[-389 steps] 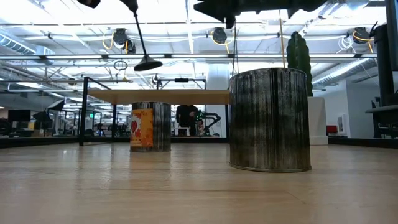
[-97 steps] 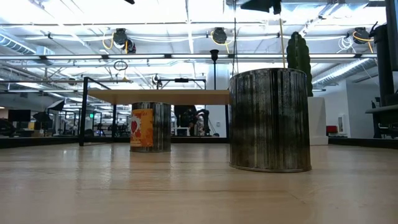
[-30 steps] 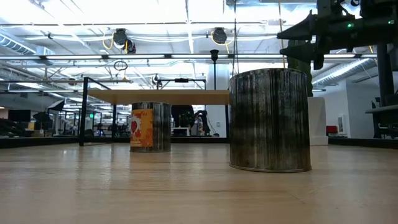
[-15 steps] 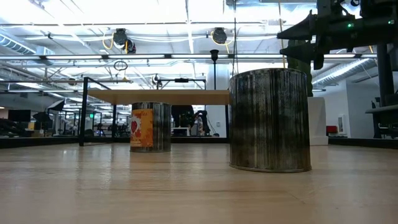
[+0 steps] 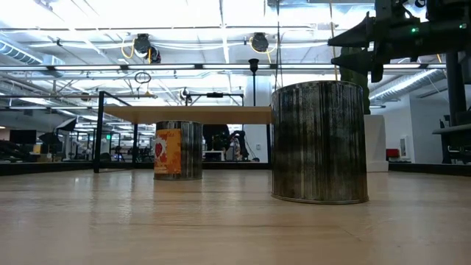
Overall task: Pick & Place candle stick holders
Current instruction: Put the bottom candle holder on the shelf
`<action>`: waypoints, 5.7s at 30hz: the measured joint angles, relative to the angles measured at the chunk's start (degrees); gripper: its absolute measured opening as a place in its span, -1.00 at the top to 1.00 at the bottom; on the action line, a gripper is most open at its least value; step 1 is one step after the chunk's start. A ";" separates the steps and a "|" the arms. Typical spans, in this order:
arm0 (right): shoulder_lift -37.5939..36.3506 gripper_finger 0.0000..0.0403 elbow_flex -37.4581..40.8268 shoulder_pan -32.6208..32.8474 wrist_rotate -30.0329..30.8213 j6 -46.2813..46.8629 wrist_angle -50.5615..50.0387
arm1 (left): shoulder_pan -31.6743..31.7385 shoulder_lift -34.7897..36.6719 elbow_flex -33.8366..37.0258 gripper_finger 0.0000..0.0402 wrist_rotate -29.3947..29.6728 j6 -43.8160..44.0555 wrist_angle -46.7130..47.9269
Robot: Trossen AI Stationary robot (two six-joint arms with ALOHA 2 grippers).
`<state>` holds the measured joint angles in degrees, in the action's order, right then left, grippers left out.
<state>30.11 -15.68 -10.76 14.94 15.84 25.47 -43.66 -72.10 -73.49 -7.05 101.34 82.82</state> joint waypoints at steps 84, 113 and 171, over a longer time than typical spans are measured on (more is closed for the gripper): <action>0.00 -0.36 -0.04 0.00 -0.02 -0.22 1.22 | 10.68 8.09 -4.14 0.96 16.22 -11.75 -10.65; 0.02 -0.36 -0.04 -0.02 -0.02 -0.04 1.27 | 52.91 -4.54 -26.46 0.97 1.72 -52.91 -15.31; 4.48 -0.36 -0.04 0.00 -3.01 5.55 5.20 | 83.18 -27.45 -41.68 0.97 -5.81 -66.18 -17.96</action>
<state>34.59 -15.73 -10.76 11.93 21.39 30.68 39.52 -99.55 -115.18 -12.86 35.16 64.86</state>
